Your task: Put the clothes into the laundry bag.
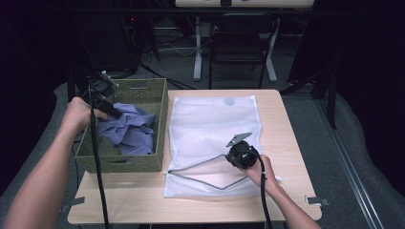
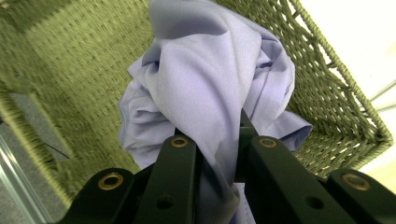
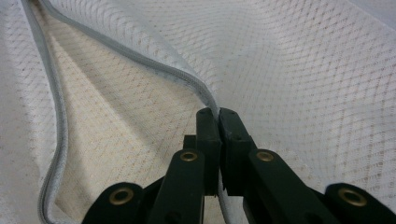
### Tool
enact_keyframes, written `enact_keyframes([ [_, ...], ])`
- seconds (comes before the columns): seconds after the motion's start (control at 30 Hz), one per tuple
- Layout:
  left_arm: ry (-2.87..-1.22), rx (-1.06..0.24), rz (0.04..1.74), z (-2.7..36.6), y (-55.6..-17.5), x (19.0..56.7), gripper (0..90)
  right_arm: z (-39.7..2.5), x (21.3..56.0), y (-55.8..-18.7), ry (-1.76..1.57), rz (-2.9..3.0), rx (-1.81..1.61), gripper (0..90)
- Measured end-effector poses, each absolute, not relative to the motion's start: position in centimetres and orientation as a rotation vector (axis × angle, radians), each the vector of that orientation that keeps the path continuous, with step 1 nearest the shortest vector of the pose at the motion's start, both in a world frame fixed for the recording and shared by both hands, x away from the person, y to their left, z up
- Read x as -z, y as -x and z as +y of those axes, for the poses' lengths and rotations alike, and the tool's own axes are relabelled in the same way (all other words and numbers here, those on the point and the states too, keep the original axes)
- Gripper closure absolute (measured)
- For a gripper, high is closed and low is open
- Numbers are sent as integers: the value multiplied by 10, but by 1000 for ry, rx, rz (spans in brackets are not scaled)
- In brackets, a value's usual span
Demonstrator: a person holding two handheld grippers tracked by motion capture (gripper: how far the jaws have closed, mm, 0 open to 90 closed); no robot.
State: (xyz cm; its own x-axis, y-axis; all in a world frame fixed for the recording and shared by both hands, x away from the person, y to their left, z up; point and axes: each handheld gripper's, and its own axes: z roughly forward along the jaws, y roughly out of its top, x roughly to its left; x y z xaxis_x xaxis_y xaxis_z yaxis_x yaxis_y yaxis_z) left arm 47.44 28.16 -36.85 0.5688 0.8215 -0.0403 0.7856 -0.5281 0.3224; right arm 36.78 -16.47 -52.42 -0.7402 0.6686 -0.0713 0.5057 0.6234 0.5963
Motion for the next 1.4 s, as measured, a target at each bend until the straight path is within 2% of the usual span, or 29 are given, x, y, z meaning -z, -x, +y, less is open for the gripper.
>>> enact_keyframes([
  [1.4, -2484, -323, 1352, 288, -473, 260, 848, -165, 524, -368, -957, 2565, -815, 882],
])
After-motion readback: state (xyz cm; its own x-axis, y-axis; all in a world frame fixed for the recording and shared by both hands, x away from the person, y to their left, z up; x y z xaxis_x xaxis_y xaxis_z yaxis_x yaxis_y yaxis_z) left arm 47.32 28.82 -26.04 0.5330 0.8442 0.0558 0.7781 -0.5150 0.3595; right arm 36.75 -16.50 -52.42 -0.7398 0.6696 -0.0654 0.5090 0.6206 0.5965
